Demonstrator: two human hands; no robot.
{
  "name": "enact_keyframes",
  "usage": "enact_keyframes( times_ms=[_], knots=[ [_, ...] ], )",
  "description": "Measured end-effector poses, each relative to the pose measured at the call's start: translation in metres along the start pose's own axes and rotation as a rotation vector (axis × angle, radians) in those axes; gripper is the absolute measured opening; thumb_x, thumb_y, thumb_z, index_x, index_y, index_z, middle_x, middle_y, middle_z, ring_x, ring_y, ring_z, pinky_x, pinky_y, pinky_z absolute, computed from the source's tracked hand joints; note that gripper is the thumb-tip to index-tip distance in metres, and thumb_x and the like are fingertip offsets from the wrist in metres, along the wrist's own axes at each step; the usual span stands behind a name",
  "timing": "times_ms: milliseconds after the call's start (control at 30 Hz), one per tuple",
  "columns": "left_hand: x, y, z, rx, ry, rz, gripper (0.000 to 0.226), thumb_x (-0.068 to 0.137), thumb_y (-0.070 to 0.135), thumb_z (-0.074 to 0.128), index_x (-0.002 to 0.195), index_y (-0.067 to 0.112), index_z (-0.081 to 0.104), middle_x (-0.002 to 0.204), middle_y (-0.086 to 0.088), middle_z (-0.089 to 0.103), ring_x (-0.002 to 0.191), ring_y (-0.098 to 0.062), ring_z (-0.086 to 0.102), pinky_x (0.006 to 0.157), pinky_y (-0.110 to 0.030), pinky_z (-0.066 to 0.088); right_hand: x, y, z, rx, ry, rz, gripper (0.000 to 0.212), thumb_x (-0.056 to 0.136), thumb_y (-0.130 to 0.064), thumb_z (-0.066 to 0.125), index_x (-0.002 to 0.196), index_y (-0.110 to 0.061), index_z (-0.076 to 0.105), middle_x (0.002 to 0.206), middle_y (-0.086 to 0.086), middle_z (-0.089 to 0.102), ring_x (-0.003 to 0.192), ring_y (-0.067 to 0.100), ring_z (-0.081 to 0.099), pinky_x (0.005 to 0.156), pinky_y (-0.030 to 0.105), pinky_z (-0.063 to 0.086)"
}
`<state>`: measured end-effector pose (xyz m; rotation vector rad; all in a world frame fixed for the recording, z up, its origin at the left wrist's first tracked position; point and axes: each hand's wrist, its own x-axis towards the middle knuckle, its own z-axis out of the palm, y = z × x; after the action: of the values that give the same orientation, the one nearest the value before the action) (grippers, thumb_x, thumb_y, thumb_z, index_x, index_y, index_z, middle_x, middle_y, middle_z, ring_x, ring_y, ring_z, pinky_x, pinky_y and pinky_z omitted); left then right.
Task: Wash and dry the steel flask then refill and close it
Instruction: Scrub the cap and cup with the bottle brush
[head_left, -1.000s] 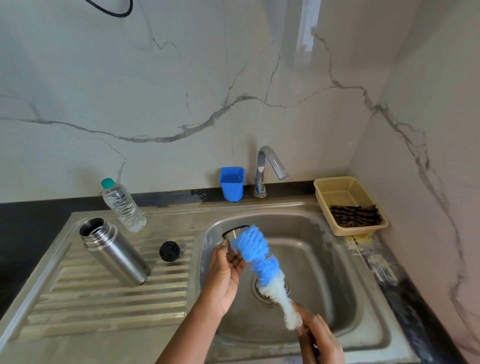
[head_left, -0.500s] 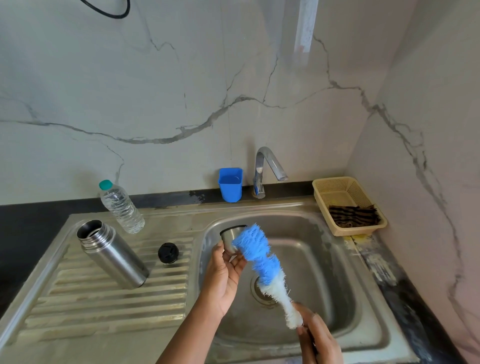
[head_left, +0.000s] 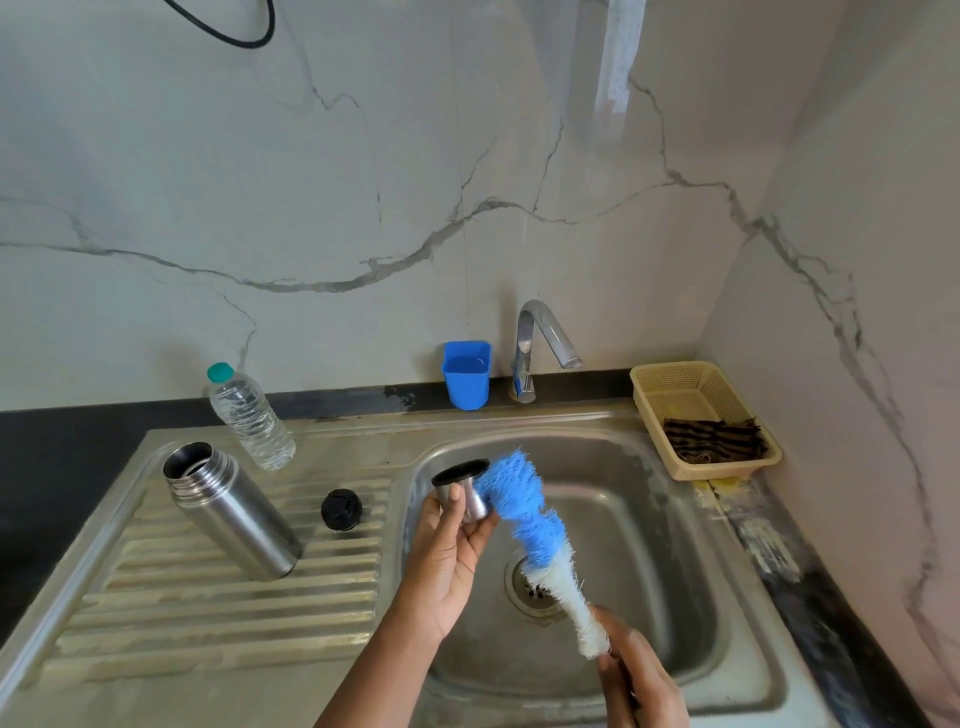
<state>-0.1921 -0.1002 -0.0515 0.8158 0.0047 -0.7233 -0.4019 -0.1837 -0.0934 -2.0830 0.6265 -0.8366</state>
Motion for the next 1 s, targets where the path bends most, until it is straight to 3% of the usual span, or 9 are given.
enact_keyframes(
  times_ms=[100, 267, 333, 433, 600, 733, 833, 900, 1000],
  knots=[
    [-0.004, 0.004, 0.003, -0.058, -0.052, -0.029, 0.090, 0.052, 0.041, 0.096, 0.124, 0.005, 0.058, 0.126, -0.021, 0.065, 0.114, -0.031, 0.066, 0.086, -0.034, 0.059, 0.003, 0.002, -0.005, -0.017, 0.003, 0.004, 0.051, 0.082, -0.009, 0.059, 0.120, -0.043, 0.061, 0.095, -0.014, 0.067, 0.080, 0.003, 0.065, 0.074, 0.007, 0.047],
    [-0.005, 0.004, 0.002, -0.007, 0.036, -0.060, 0.060, 0.073, 0.046, 0.071, 0.117, 0.008, 0.059, 0.112, -0.017, 0.064, 0.090, -0.024, 0.072, 0.066, -0.032, 0.060, 0.004, -0.007, -0.014, -0.055, -0.104, -0.081, 0.055, 0.081, -0.006, 0.058, 0.123, -0.042, 0.058, 0.079, -0.009, 0.056, 0.065, 0.007, 0.056, 0.066, 0.008, 0.044],
    [-0.003, 0.003, -0.001, 0.028, 0.036, -0.060, 0.060, 0.080, 0.046, 0.062, 0.126, 0.009, 0.055, 0.119, -0.018, 0.066, 0.096, -0.025, 0.072, 0.071, -0.034, 0.060, 0.007, -0.005, -0.013, -0.051, -0.068, -0.092, 0.054, 0.082, -0.007, 0.058, 0.123, -0.041, 0.059, 0.084, -0.008, 0.061, 0.069, 0.009, 0.059, 0.069, 0.009, 0.045],
    [-0.006, 0.003, 0.001, 0.106, 0.028, -0.064, 0.049, 0.083, 0.051, 0.052, 0.118, 0.017, 0.058, 0.119, -0.013, 0.071, 0.103, -0.023, 0.071, 0.080, -0.034, 0.053, 0.010, -0.003, -0.014, -0.051, -0.031, -0.060, 0.055, 0.083, -0.008, 0.057, 0.123, -0.045, 0.058, 0.085, -0.008, 0.062, 0.069, 0.009, 0.059, 0.069, 0.008, 0.044],
    [-0.004, 0.002, -0.001, 0.086, 0.058, -0.039, 0.039, 0.080, 0.048, 0.057, 0.091, 0.011, 0.060, 0.100, -0.012, 0.073, 0.087, -0.017, 0.073, 0.069, -0.027, 0.059, 0.010, -0.007, -0.020, -0.081, -0.120, -0.117, 0.055, 0.083, -0.006, 0.057, 0.124, -0.044, 0.058, 0.077, -0.008, 0.052, 0.060, 0.011, 0.051, 0.060, 0.011, 0.043],
    [-0.004, 0.003, 0.000, 0.086, 0.035, -0.048, 0.051, 0.084, 0.048, 0.051, 0.116, 0.010, 0.061, 0.105, -0.014, 0.074, 0.090, -0.018, 0.073, 0.077, -0.028, 0.056, 0.011, -0.002, -0.018, -0.073, -0.041, -0.061, 0.054, 0.085, -0.009, 0.055, 0.123, -0.046, 0.058, 0.088, -0.008, 0.062, 0.071, 0.010, 0.060, 0.068, 0.010, 0.045],
    [-0.002, 0.004, 0.000, 0.030, 0.041, -0.051, 0.048, 0.085, 0.046, 0.054, 0.111, 0.006, 0.063, 0.100, -0.014, 0.073, 0.087, -0.019, 0.073, 0.073, -0.028, 0.061, 0.007, -0.005, -0.018, -0.087, -0.108, -0.081, 0.056, 0.083, -0.004, 0.055, 0.124, -0.043, 0.058, 0.079, -0.007, 0.055, 0.061, 0.013, 0.054, 0.060, 0.010, 0.043],
    [-0.002, 0.004, 0.001, -0.008, 0.063, -0.051, 0.047, 0.087, 0.042, 0.054, 0.115, 0.006, 0.064, 0.108, -0.016, 0.071, 0.091, -0.020, 0.073, 0.075, -0.031, 0.062, 0.005, -0.006, -0.019, -0.094, -0.146, -0.095, 0.056, 0.083, -0.004, 0.055, 0.124, -0.042, 0.059, 0.076, -0.007, 0.050, 0.058, 0.012, 0.050, 0.057, 0.010, 0.042],
    [-0.001, 0.003, -0.002, -0.099, 0.049, -0.064, 0.024, 0.089, 0.034, 0.054, 0.100, 0.013, 0.061, 0.097, -0.017, 0.068, 0.085, -0.024, 0.073, 0.075, -0.037, 0.062, 0.006, -0.002, -0.017, -0.095, -0.103, -0.075, 0.054, 0.084, -0.007, 0.056, 0.123, -0.044, 0.059, 0.077, -0.007, 0.053, 0.059, 0.012, 0.051, 0.058, 0.011, 0.043]
  ],
)
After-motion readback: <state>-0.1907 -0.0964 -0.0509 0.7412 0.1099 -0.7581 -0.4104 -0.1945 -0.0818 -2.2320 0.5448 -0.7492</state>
